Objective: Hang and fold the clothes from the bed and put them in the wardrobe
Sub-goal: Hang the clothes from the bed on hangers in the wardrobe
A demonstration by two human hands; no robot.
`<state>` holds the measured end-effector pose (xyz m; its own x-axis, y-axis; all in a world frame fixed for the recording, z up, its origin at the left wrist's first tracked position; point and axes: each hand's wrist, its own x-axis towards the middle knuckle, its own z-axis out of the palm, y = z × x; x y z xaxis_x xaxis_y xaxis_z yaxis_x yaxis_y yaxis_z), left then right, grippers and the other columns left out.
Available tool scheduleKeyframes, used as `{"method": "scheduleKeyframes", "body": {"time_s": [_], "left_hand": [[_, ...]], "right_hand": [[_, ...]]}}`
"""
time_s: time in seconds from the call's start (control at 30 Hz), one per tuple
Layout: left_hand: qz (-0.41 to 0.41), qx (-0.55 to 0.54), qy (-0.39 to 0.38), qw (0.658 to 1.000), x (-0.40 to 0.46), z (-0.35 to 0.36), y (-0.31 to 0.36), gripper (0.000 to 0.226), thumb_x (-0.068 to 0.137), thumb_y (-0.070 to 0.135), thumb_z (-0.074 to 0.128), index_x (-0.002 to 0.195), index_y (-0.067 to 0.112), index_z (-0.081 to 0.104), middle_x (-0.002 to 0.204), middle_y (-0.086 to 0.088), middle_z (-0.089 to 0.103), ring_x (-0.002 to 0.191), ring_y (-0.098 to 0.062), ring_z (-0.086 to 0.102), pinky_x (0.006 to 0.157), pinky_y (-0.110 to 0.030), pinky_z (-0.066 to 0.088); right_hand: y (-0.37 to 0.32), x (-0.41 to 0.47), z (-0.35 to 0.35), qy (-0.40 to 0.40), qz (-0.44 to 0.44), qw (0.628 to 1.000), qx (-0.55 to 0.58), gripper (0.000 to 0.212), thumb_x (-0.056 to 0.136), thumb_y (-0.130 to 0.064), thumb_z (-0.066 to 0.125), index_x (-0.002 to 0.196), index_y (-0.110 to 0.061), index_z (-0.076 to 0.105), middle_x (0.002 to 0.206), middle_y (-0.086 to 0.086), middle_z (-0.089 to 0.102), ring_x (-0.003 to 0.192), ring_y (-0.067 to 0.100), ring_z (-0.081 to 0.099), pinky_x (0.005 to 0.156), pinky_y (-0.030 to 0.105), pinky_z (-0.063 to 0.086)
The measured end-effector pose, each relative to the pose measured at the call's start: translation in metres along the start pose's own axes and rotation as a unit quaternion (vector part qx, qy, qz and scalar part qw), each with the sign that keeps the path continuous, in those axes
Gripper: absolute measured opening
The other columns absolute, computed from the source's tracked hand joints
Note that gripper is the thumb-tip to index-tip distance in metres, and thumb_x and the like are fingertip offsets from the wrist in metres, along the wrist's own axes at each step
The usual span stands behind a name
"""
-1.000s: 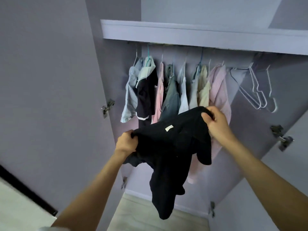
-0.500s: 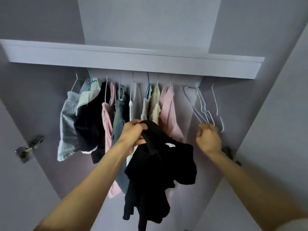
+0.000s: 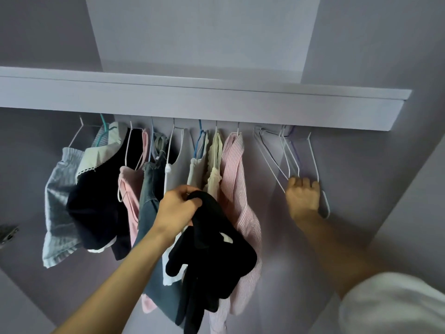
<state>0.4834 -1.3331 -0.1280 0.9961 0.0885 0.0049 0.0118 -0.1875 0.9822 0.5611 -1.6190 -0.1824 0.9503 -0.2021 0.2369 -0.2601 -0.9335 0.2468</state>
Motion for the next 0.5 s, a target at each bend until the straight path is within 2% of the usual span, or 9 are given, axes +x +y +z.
{"method": "scheduleKeyframes", "body": {"time_s": [0.17,0.23,0.27,0.3,0.37,0.43,0.5], "left_hand": [[0.009,0.010,-0.006,1.000,0.006,0.000,-0.004,0.026,0.084,-0.004,0.053,0.084,0.018,0.067,0.077,-0.004,0.068,0.071,-0.018,0.064,0.058,-0.029,0.052],[0.018,0.018,-0.005,1.000,0.006,0.000,-0.003,0.027,0.083,-0.004,0.054,0.082,0.019,0.067,0.076,-0.003,0.068,0.069,-0.017,0.064,0.056,-0.027,0.050],[0.023,0.027,-0.004,0.999,0.006,0.000,-0.003,0.027,0.083,-0.003,0.054,0.082,0.020,0.067,0.076,-0.003,0.068,0.069,-0.016,0.064,0.053,-0.025,0.050],[0.028,0.037,-0.003,0.999,0.006,0.000,-0.003,0.027,0.083,-0.003,0.054,0.082,0.021,0.066,0.077,-0.003,0.068,0.069,-0.015,0.063,0.052,-0.024,0.049],[0.034,0.054,-0.002,0.998,0.005,-0.002,-0.002,0.026,0.082,-0.001,0.054,0.083,0.022,0.066,0.081,-0.003,0.069,0.071,-0.016,0.063,0.053,-0.025,0.050],[0.035,0.059,0.000,0.998,0.005,-0.004,-0.003,0.025,0.082,0.000,0.055,0.085,0.021,0.066,0.083,-0.004,0.069,0.074,-0.019,0.064,0.056,-0.028,0.052],[0.032,0.065,0.005,0.997,0.002,-0.006,-0.004,0.023,0.082,0.001,0.055,0.088,0.020,0.067,0.085,-0.005,0.070,0.076,-0.022,0.065,0.058,-0.030,0.055]], "right_hand": [[-0.001,0.007,-0.003,0.014,0.033,0.999,-0.001,0.026,0.069,-0.008,0.039,0.066,-0.012,0.065,0.066,0.005,0.058,0.060,0.022,0.054,0.058,0.027,0.040],[-0.005,0.005,-0.015,0.033,0.047,0.998,-0.004,0.013,0.064,-0.007,0.051,0.063,-0.011,0.063,0.062,0.006,0.059,0.058,0.022,0.056,0.057,0.026,0.044],[-0.007,-0.002,-0.027,0.042,0.045,0.998,-0.007,0.009,0.062,-0.004,0.060,0.069,-0.009,0.063,0.063,0.008,0.062,0.060,0.023,0.060,0.058,0.026,0.047],[-0.009,-0.005,-0.033,0.041,0.048,0.998,0.009,0.017,0.065,-0.002,0.064,0.082,-0.006,0.062,0.071,0.011,0.067,0.069,0.026,0.066,0.063,0.028,0.050],[-0.016,-0.006,-0.037,0.026,0.057,0.992,0.113,0.029,0.083,-0.010,0.058,0.110,-0.004,0.051,0.097,0.017,0.069,0.095,0.034,0.066,0.076,0.034,0.050],[-0.024,-0.003,-0.042,0.037,0.087,0.970,0.223,0.024,0.091,-0.015,0.047,0.112,-0.004,0.050,0.107,0.021,0.066,0.103,0.040,0.061,0.082,0.039,0.048],[-0.032,-0.004,-0.050,0.062,0.101,0.957,0.264,0.022,0.093,-0.014,0.043,0.108,-0.003,0.054,0.107,0.023,0.065,0.103,0.041,0.061,0.082,0.040,0.047]]}}
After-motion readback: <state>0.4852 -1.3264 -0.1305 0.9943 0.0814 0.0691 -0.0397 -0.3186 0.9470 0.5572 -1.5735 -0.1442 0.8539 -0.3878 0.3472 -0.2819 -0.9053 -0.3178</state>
